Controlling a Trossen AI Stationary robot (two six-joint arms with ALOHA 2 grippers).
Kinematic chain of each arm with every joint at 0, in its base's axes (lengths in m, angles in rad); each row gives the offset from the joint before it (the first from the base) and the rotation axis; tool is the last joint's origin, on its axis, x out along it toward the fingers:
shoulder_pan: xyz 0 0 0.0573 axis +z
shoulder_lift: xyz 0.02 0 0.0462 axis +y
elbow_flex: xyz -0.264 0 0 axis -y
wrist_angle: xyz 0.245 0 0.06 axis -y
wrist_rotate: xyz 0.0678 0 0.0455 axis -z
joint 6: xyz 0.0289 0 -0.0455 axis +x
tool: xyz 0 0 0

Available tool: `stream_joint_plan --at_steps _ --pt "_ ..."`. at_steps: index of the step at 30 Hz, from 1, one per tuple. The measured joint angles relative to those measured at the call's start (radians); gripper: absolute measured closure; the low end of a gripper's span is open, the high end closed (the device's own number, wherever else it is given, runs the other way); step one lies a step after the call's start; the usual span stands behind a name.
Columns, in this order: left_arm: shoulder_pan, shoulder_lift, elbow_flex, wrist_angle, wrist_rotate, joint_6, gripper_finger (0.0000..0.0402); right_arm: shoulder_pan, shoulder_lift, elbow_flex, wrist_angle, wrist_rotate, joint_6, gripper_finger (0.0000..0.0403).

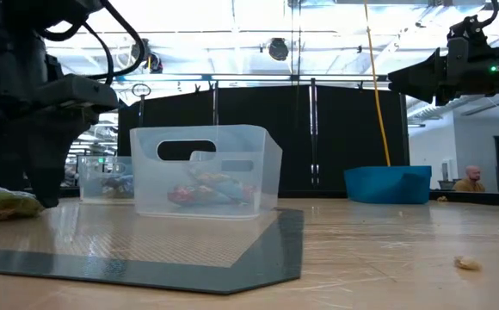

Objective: Pick and place Granola Bars by type
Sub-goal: Put the red granola bar into the bottom transparent bin

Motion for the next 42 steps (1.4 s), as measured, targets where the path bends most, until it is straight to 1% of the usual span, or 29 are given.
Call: stream_joint_plan --at_steps 5,8,10,13,20,21,25,28,31,34,38,42 --pt "0.000 0.000 0.000 0.000 0.011 0.000 0.0206 0.000 0.000 0.000 0.000 0.000 0.000 0.0151" --pt "0.000 0.000 0.000 0.002 0.032 0.001 0.0221 0.000 0.000 0.000 0.000 0.000 0.000 0.0151" --pt "0.000 0.000 0.000 0.007 0.041 0.007 0.0238 0.000 0.000 0.000 0.000 0.000 0.000 0.0151" --pt "0.000 0.000 -0.001 0.011 0.050 0.013 0.0274 0.000 0.000 0.000 0.000 0.000 0.000 0.0151" --pt "0.000 -0.011 -0.001 0.011 0.056 0.054 0.0381 0.000 0.000 0.000 0.000 0.000 0.000 0.0151" --pt "0.001 -0.015 -0.001 0.010 0.054 0.057 0.0388 0.000 0.000 0.000 0.000 0.000 0.000 0.0151" --pt "0.001 -0.047 0.007 0.003 0.022 0.101 0.0388 0.000 0.000 0.000 0.000 0.000 0.000 0.0151" --pt "0.001 -0.076 0.041 -0.043 -0.027 0.146 0.0394 0.000 0.000 0.000 0.000 0.000 0.000 0.0151" --pt "0.001 -0.105 0.098 -0.128 -0.099 0.203 0.0392 0.000 0.000 0.000 0.000 0.000 0.000 0.0151" --pt "0.008 -0.126 0.171 -0.218 -0.183 0.297 0.0393 0.000 0.000 0.000 0.000 0.000 0.000 0.0151" --pt "0.027 -0.154 0.271 -0.285 -0.340 0.478 0.0395 0.000 0.000 0.000 0.000 0.000 0.000 0.0151" --pt "0.064 -0.169 0.350 -0.284 -0.496 0.727 0.0396 0.000 0.000 0.000 0.000 0.000 0.000 0.0151"
